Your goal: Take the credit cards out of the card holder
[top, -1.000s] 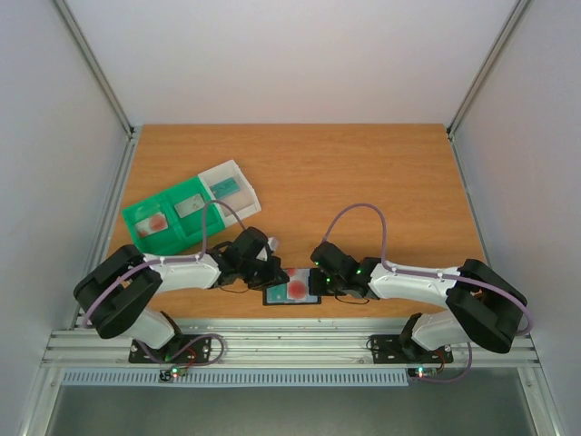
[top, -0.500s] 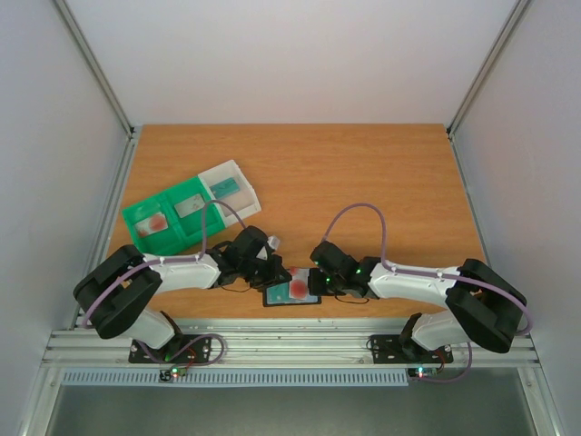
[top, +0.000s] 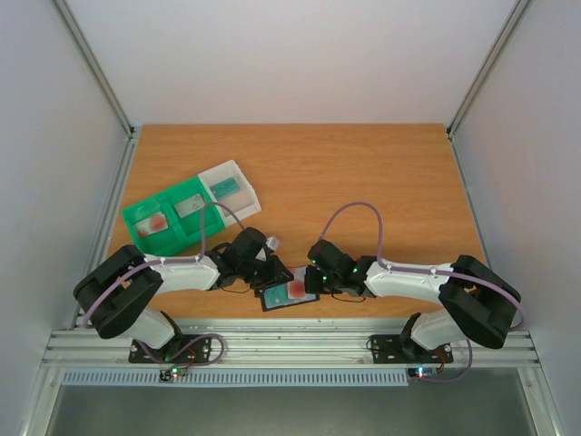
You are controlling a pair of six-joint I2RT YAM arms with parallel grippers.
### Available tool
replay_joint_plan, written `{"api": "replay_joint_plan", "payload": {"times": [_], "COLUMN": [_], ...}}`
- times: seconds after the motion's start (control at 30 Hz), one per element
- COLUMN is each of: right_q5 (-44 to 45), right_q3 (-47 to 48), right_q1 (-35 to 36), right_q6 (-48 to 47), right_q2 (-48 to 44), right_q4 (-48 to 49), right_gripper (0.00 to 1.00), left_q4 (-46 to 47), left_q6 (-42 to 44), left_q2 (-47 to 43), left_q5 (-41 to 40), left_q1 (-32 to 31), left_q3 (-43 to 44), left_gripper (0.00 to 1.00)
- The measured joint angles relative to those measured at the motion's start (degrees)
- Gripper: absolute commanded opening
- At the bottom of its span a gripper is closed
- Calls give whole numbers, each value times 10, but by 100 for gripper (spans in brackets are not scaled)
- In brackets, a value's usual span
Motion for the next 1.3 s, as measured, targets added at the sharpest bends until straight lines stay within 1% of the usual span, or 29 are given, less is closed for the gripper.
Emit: {"api": "replay_joint_plan", "payload": {"times": [0.07,0.1,0.13,0.43,0.97,1.3], "right_q5": [0,0,0,0,-6,-10], "right_q3": [-1,-1,-1,-2,-9,-10], "right_q1": [0,0,0,-2,-9,-13], "right_q6": [1,1,2,8,13,15], "right_q2": [0,0,0,0,0,-2], "right_q4": [3,3,3,5,19,20], "right_gripper": [3,3,3,3,2,3], "left_q4": [3,5,5,4,-43,-124], "left_q6": [-3,-3,-2,1,9,11], "left_q2": [0,0,0,-1,-51,-130], "left_q5": [0,0,1,-2,-33,-78], "left_q1": [0,0,0,0,4,13], "left_q3": [0,0,0,-1,-10,-12], "left_gripper": [4,1,0,0,0,0]}}
